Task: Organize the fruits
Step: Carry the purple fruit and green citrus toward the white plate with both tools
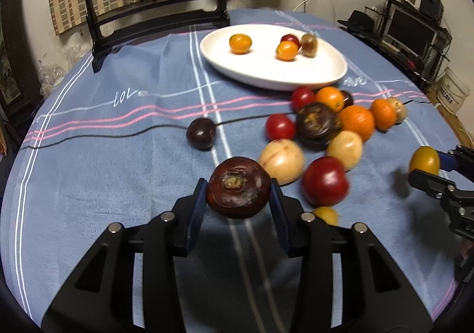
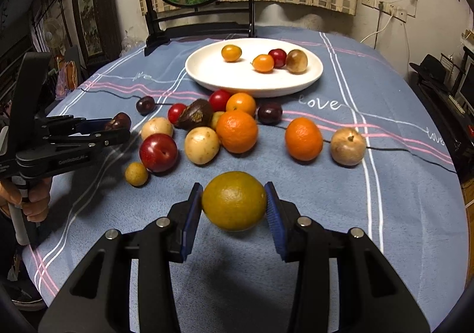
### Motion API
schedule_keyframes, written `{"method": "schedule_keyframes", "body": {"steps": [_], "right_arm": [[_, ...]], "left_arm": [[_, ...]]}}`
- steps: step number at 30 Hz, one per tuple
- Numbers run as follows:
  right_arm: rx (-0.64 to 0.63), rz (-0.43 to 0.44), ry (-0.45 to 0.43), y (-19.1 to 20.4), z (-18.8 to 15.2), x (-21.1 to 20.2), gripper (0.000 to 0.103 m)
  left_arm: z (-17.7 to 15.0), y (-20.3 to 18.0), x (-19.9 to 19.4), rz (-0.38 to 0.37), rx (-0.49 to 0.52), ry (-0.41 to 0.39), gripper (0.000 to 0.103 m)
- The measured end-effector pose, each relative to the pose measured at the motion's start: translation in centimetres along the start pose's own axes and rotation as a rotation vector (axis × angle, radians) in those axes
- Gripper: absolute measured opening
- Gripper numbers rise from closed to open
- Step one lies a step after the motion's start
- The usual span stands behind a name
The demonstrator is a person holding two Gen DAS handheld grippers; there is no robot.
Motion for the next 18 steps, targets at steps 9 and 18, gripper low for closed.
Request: {"method": "schedule_keyframes", "body": {"steps": [9, 18], "right_arm": [[0.008, 0.012, -0.083, -0.8, 3.0, -1.7, 0.043], [0.044, 0.005, -0.144, -2.5, 7.5, -0.8, 0.043]], "left_arm": [[3.2, -1.3, -1.2, -0.043, 0.007, -0.042, 0.043], [7.4, -1.7, 1.0, -0.049, -0.002, -0.061, 0.043]]}}
Point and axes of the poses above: each gripper's, at about its wrist camera, not at the fingertips, and x roughly the way its jaws point, y to its left, z to its top, the point moved 5 cm from there along x, roughly the way its jaws point, and after that the axes turned 15 degrees about -y, right-handed, at the moved point
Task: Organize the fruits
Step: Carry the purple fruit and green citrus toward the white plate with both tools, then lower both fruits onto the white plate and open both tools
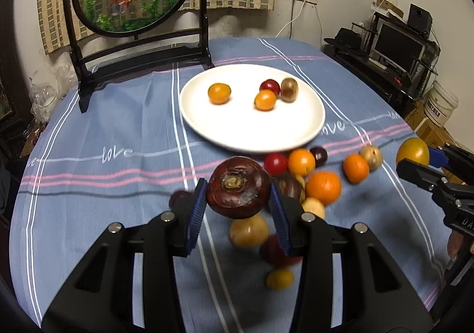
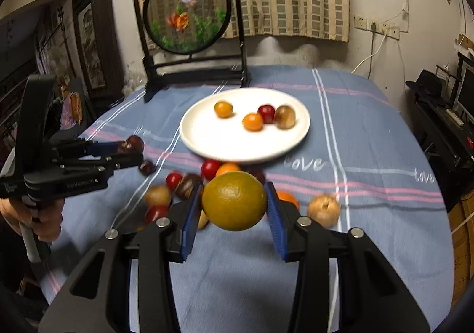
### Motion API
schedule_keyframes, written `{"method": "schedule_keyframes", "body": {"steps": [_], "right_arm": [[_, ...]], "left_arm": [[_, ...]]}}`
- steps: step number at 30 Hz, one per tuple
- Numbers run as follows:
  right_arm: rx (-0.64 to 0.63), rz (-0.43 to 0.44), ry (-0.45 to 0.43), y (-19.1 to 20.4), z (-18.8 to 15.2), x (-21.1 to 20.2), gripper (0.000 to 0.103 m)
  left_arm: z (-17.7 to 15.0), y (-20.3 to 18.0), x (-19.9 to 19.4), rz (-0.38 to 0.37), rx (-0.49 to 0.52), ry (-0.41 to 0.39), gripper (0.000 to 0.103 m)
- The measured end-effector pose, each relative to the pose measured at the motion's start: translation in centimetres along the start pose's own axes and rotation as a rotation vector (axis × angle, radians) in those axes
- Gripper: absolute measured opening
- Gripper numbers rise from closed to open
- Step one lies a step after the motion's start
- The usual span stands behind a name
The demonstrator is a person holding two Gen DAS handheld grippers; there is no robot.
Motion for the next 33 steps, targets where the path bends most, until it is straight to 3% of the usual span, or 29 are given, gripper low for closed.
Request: {"method": "schedule_keyframes", "body": {"steps": [9, 22, 24, 26, 33], "right_arm": [[0.086, -0.05, -0.012, -2.8, 2.7, 5.6, 0.043], [0.019, -0.082, 0.156, -3.7, 1.1, 15.5, 0.043], [0.041, -0.065, 0.188, -3.8, 0.7, 16.3, 0.045], [0.06, -0.058, 0.185, -3.9, 0.6, 16.3, 0.052], [0.098, -0.07, 0.138, -4.4, 1.0, 13.7, 0.052]], "left_arm": [[3.3, 1.5, 5.4, 0.034, -0.041, 0.011, 0.043], [3.4, 1.8, 12.8, 0.063, -0.051, 0.097, 0.043], [3.4, 1.7, 13.2, 0.072, -0.052, 0.09, 0.046], [3.6, 1.7, 13.2, 0.087, -0.042, 0.072, 0.062], [3.1, 1.6, 11.5, 0.076, -0.039, 0.065, 0.067]]}}
Point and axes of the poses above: each gripper's, at about its wrist camera, not at the fingertips, and x roughly the way its jaws point, y to its left, z to its top, the point moved 5 cm from there along x, roughly the way its jaws point, and after that the axes turned 15 degrees about -y, right-handed, at the moved point
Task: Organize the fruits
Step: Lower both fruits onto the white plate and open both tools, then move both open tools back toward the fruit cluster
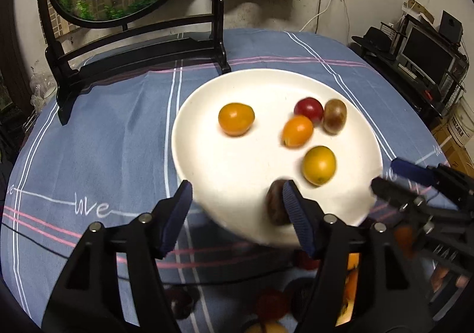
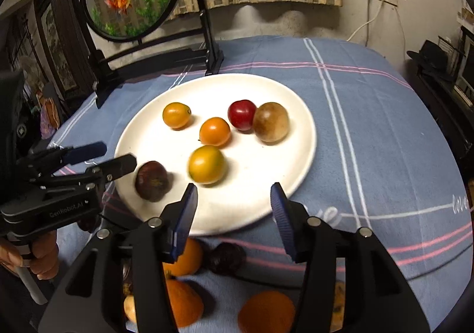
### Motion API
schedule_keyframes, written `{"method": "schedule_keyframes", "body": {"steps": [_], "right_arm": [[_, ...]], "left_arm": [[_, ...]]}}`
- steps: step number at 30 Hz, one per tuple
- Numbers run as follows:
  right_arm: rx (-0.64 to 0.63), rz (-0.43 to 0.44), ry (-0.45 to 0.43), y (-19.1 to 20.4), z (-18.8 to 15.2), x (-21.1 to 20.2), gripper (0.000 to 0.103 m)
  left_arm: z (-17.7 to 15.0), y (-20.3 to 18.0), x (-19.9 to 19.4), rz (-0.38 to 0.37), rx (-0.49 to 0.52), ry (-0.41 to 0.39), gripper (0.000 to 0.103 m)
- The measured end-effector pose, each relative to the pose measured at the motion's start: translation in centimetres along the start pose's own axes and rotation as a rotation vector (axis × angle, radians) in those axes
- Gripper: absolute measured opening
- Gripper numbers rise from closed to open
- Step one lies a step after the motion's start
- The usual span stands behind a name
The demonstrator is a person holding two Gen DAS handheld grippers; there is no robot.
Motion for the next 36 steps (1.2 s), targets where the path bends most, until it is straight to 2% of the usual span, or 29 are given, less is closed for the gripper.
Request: {"method": "schedule_keyframes", "body": {"steps": [2, 8, 15, 21, 26, 30, 36], "right_arm": [[0.02, -0.002, -0.021, -0.5, -0.1, -1.4, 0.055], [0.069, -0.028, -0.07, -1.7, -1.1, -4.8, 0.061], [0.132, -0.052, -0.103, -2.8, -3.6, -8.4, 0.061], [0.164, -0.072, -0.118, -3.4, -5.8, -10.3, 0.061], [0.221, -0.07, -0.088, -3.3, -7.7, -10.9, 0.061], [0.186, -0.06, -0.087, -2.2, -8.6, -11.4, 0.061], [0.145, -0.034, -0.082, -0.9, -9.0, -11.8, 0.061]], "left_arm": [[-0.7, 0.2, -0.9, -0.004, 0.001, 0.0, 0.072], [-2.8, 1.1, -3.4, -0.003, -0.05, 0.009, 0.075], [-5.1, 2.0, -6.3, 0.01, -0.074, 0.002, 0.077], [-7.1, 3.4, -8.5, 0.014, -0.101, -0.002, 0.08], [-8.8, 3.9, -9.5, 0.023, -0.083, 0.008, 0.08], [-10.3, 4.0, -10.1, 0.023, -0.063, 0.024, 0.08], [-10.5, 3.5, -10.3, 0.003, -0.063, 0.021, 0.08]]}}
Point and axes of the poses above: each gripper's, at about its wrist camera, not at the fingertips, and x roughly the way its jaws point, y to its left, z to its top, the point moved 5 cm from there along x, roughly the way its jaws point, and after that the axes turned 15 degrees about -y, right-handed, at the moved point
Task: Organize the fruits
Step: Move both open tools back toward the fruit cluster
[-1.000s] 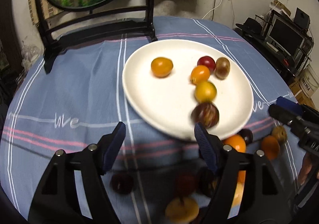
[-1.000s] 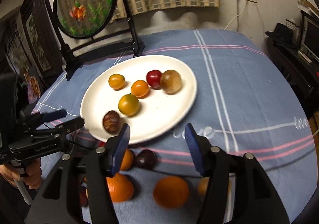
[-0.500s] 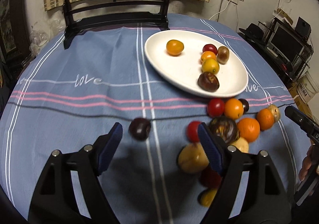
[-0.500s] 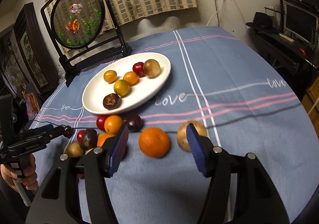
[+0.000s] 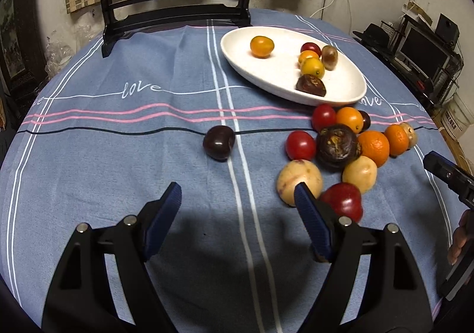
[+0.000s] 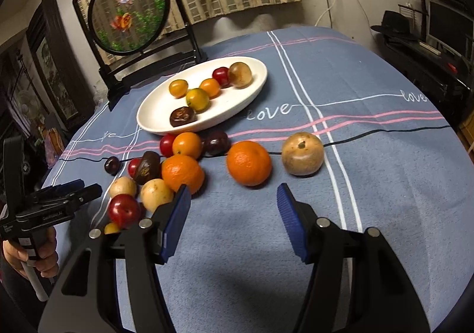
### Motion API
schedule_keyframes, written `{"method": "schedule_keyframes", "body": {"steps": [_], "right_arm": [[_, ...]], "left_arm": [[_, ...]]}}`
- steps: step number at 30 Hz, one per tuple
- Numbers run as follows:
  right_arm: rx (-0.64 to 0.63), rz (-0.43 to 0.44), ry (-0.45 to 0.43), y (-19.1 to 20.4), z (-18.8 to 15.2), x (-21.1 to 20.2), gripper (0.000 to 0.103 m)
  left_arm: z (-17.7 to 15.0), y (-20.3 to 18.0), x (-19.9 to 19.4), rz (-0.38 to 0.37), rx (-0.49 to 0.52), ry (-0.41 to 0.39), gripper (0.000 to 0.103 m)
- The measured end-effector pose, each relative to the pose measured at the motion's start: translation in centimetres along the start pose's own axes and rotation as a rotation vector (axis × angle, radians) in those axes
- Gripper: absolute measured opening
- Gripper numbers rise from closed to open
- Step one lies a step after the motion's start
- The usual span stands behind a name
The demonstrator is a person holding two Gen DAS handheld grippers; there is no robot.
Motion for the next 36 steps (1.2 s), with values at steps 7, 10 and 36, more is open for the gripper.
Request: {"method": "schedule_keyframes", "body": {"steps": [7, 10, 36], "right_arm": [[-0.023, -0.009, 0.007, 0.2, -0.4, 0.3, 0.061], [-0.023, -0.008, 0.013, 0.3, -0.6, 0.4, 0.061], [-0.118, -0.083, 0.054, 0.4, -1.8, -0.4, 0.061]], "left_arm": [[-0.3, -1.1, -0.2, -0.012, 0.018, -0.002, 0.08], [-0.5, -1.4, -0.4, -0.019, 0.019, -0.001, 0.082], [-3.6, -6.1, -2.5, -0.095, 0.114, 0.048, 0.086]]}}
Point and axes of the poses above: each gripper's, at about its wrist camera, not at the fingertips, and x roughly the way its jaws point, y to its left, z to its top, the point moved 5 cm from there along x, roughly the way its jaws point, and after that the axes turned 15 degrees about -y, right-handed, at the moved point
